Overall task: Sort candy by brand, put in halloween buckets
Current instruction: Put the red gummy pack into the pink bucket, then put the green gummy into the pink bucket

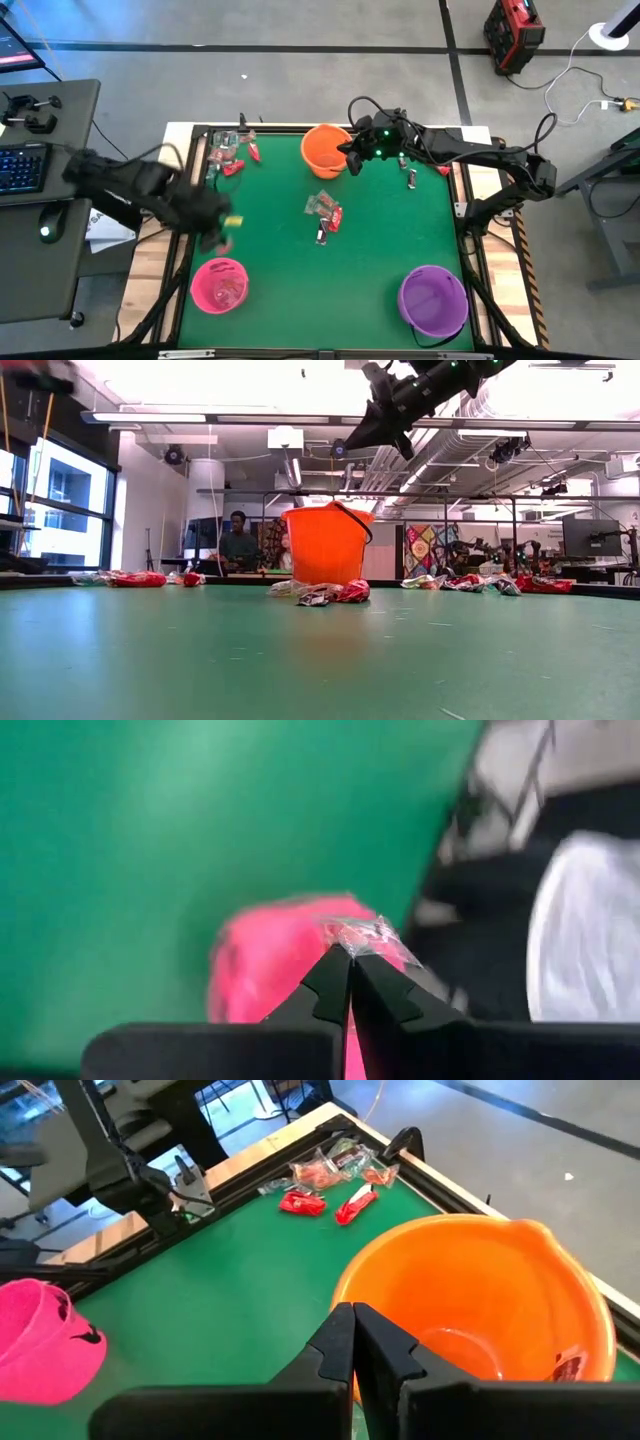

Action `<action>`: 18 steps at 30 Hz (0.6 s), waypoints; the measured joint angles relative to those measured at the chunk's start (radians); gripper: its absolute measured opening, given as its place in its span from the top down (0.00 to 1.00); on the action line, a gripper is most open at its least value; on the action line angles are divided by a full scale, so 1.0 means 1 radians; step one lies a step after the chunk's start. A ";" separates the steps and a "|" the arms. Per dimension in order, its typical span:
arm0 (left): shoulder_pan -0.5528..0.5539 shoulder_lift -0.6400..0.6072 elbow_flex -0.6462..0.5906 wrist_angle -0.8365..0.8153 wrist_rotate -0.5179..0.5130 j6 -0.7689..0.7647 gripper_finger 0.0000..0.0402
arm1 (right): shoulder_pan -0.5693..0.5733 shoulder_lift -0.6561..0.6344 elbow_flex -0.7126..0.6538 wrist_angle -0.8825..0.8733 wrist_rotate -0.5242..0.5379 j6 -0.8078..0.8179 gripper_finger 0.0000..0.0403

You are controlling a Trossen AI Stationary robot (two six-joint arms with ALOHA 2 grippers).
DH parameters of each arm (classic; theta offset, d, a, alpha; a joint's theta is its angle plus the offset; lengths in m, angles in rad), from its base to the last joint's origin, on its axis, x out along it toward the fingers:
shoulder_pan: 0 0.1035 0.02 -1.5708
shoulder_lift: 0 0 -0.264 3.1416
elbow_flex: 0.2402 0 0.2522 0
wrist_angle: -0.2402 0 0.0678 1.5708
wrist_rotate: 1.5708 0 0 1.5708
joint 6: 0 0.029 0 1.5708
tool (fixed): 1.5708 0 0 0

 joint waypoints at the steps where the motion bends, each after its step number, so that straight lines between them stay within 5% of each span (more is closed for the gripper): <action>1: -0.057 0.014 0.000 0.008 -0.001 -0.044 1.00 | 0.000 0.000 0.000 0.000 0.000 -0.003 1.00; 8: -0.273 0.166 0.000 0.094 -0.007 -0.191 0.98 | 0.000 0.000 0.000 0.000 0.000 -0.004 1.00; 18: -0.246 0.266 0.000 0.092 0.109 -0.171 0.70 | -0.002 0.000 0.000 0.000 0.006 0.028 1.00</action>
